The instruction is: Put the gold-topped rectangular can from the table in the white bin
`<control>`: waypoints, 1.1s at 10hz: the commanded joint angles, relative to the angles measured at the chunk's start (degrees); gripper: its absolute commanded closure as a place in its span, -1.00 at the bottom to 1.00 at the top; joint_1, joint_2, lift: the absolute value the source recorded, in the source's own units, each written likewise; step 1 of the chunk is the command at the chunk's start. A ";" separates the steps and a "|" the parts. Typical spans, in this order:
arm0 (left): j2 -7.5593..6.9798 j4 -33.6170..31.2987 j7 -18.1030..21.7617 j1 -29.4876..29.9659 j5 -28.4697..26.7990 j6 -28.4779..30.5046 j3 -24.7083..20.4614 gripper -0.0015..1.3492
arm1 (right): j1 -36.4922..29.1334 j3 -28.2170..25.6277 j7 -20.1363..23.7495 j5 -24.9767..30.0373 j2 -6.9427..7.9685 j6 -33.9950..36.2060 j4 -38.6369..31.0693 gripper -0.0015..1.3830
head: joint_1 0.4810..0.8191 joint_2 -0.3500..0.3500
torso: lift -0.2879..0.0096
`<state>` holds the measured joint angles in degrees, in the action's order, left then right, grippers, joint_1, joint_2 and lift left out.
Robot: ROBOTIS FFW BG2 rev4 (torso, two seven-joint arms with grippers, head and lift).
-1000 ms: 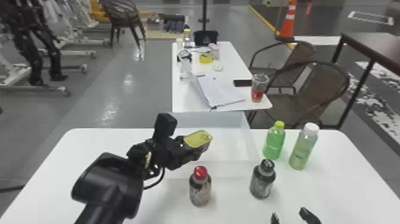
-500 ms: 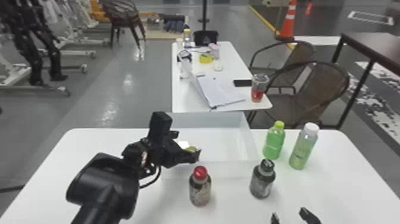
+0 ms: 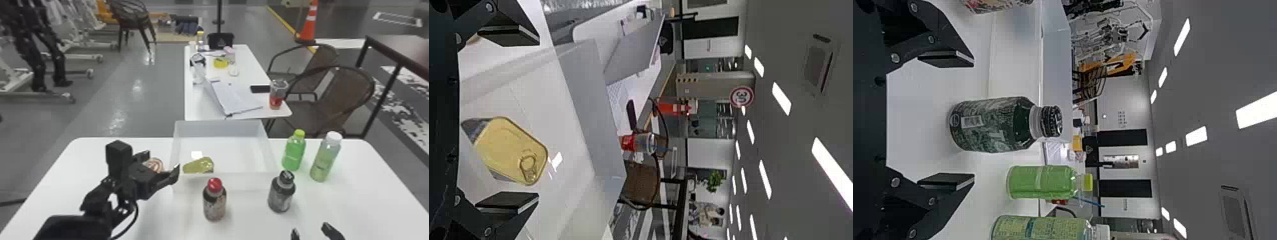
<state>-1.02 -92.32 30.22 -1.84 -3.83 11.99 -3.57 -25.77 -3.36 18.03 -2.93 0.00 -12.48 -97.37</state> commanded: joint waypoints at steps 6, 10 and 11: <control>1.17 -8.84 -18.62 26.36 11.92 -16.65 -4.69 -0.71 | -0.50 -0.07 -0.01 0.73 0.05 -0.62 -0.89 -0.36 | -0.60 0.00 | 0.26; 1.17 -8.67 -28.81 32.96 12.54 -22.01 -1.79 -0.71 | -1.12 -0.07 -0.01 1.00 0.05 -0.79 -1.33 -0.36 | -0.60 0.00 | 0.26; 1.17 -8.67 -29.08 33.13 12.62 -22.10 -1.44 -0.71 | -1.21 -0.07 -0.01 1.00 0.05 -0.79 -1.41 -0.36 | -0.60 0.00 | 0.26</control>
<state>0.00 -100.99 1.14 31.11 8.73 -10.01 -5.19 -26.91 -3.43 18.02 -1.92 0.00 -13.27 -98.73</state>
